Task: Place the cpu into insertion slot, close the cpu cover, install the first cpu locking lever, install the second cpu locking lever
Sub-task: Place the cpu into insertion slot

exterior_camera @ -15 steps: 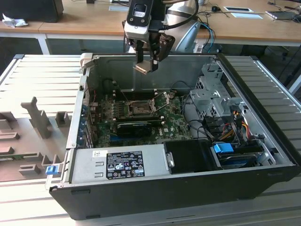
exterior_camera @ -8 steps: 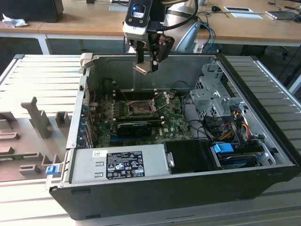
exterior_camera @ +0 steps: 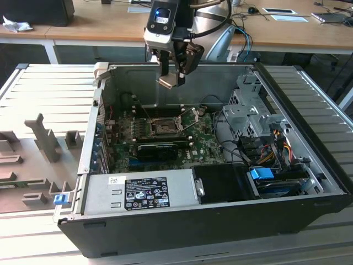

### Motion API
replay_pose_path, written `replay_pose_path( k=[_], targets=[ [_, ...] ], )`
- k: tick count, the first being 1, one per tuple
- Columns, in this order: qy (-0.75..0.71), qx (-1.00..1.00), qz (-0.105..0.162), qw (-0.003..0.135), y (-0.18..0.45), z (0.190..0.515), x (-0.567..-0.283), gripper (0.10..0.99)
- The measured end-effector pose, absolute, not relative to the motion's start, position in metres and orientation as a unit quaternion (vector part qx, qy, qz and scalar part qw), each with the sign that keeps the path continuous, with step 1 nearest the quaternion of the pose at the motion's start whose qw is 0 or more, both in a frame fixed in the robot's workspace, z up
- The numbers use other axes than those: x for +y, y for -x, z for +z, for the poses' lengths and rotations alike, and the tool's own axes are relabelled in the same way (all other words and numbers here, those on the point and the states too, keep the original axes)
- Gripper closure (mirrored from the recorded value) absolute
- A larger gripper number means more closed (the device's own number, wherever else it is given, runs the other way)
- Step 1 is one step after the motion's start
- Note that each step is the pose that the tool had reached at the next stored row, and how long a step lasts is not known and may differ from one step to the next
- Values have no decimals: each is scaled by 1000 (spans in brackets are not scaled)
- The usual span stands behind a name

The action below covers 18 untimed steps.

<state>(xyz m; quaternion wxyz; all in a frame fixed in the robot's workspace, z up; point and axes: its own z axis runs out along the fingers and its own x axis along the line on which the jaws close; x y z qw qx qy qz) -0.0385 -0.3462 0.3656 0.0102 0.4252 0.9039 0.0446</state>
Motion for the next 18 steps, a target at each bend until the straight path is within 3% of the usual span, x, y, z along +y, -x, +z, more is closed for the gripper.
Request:
replay_pose_path(
  k=[18],
  targets=[
    [-435,899,44,11,38,362,-346,557]
  ],
)
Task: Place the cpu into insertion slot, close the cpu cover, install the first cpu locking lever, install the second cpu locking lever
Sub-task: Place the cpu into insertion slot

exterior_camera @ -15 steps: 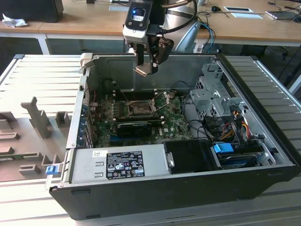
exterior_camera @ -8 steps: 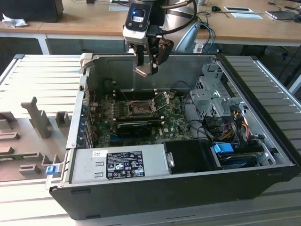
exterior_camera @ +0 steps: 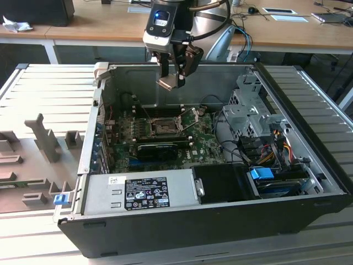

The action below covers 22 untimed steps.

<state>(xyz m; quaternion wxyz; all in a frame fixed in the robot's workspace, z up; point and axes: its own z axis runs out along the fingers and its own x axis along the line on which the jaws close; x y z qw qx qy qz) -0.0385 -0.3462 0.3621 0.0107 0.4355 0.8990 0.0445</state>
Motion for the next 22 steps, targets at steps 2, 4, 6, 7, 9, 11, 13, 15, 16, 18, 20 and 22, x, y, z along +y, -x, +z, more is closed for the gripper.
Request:
replay_pose_path(
  k=[2,4,6,7,9,11,13,15,16,18,20,22],
  targets=[
    [-439,897,44,11,38,362,-346,557],
    [-447,893,44,11,38,362,-346,557],
    [-450,892,44,11,38,362,-346,557],
    [-452,891,44,12,38,362,-346,557],
    [-455,889,44,12,38,362,-346,557],
    [-458,888,44,12,38,361,-346,557],
    [-462,885,44,12,38,361,-346,557],
    [-466,884,44,12,38,361,-346,557],
    [-467,883,44,12,39,361,-346,557],
    [-471,881,44,13,38,361,-346,557],
    [-474,879,44,13,38,361,-346,557],
    [-477,878,44,13,38,361,-346,557]
  ],
)
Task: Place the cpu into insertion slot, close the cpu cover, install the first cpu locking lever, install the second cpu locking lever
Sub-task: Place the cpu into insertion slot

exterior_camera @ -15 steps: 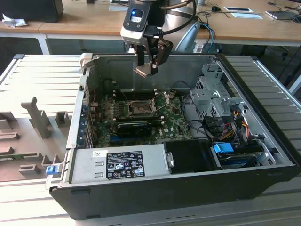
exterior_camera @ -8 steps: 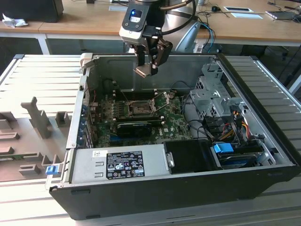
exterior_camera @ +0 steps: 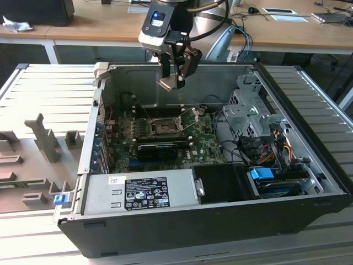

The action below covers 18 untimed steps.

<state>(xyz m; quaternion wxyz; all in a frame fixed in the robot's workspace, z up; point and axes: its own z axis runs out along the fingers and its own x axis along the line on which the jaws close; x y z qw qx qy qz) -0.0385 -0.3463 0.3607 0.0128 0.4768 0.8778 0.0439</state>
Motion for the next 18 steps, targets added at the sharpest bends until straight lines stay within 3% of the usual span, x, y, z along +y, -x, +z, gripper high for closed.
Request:
replay_pose_path(
  k=[18],
  targets=[
    [-508,860,43,14,38,360,-346,557]
  ],
)
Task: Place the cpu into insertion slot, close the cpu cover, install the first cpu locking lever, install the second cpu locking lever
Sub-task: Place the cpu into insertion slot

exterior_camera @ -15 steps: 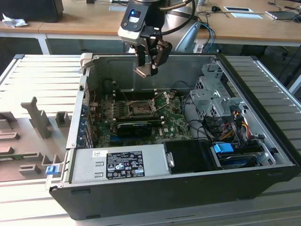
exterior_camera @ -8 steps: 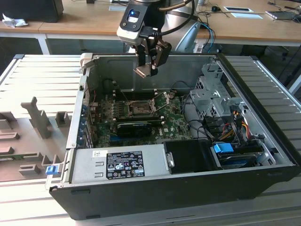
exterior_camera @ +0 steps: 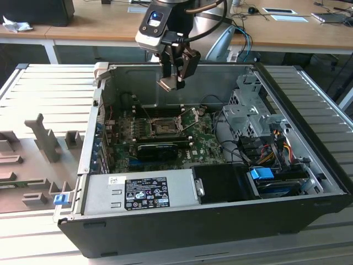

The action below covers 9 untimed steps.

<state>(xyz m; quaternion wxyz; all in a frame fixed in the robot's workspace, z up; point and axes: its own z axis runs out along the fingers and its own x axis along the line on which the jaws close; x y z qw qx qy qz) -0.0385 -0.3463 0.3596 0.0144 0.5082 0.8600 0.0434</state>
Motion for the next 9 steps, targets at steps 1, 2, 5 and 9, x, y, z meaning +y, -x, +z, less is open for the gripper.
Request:
replay_pose_path(
  k=[1,2,5,9],
  targets=[
    [-510,859,43,14,38,359,-346,557],
    [-512,858,43,15,38,359,-346,557],
    [-518,854,43,15,38,359,-346,557],
    [-523,851,43,15,38,359,-346,557]
  ],
)
